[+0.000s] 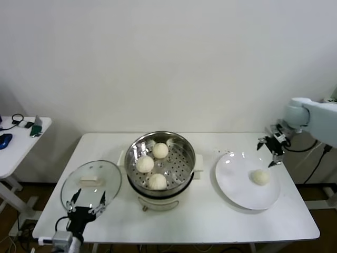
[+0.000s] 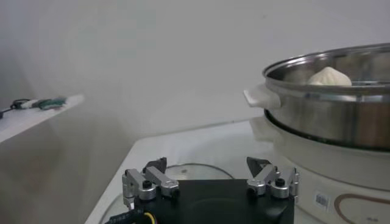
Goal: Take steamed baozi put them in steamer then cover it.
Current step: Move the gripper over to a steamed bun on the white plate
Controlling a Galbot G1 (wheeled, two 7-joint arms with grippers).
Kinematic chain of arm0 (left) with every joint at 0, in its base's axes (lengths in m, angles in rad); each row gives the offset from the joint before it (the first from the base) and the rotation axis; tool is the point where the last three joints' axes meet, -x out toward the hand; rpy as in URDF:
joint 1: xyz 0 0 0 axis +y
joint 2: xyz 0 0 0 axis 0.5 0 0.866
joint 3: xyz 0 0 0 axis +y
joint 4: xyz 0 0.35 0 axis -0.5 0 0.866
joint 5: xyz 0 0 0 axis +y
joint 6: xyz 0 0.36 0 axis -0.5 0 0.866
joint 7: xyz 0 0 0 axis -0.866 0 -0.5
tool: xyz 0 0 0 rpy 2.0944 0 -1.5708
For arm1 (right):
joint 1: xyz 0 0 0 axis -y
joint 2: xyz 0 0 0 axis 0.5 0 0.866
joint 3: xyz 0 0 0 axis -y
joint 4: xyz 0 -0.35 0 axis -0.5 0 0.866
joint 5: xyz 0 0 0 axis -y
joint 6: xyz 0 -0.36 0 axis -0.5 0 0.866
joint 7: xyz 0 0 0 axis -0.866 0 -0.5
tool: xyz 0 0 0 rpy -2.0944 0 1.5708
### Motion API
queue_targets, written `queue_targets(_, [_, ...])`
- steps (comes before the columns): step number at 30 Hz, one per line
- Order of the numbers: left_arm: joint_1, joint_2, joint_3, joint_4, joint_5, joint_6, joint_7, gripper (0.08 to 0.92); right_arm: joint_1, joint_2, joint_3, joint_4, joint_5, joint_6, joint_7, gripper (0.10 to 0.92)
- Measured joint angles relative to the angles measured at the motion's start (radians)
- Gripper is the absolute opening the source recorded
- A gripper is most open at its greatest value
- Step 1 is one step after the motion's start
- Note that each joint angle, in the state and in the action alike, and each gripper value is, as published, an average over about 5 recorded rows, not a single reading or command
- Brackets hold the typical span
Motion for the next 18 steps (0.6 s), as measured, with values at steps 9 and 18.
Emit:
queue_targets(9, [0.02, -0.01, -0.007, 0.003, 0.004, -0.011, -0.004, 0.823, -0.188, 0.019, 0.145, -0.122, -0.058, -0.006, 0.016, 0.823])
queue_targets(18, [0.032, -0.014, -0.006, 0.0, 0.014, -0.013, -0.004, 0.823, -0.32, 0.055, 0.246, -0.205, -0.091, -0.01, 0.025, 0.823])
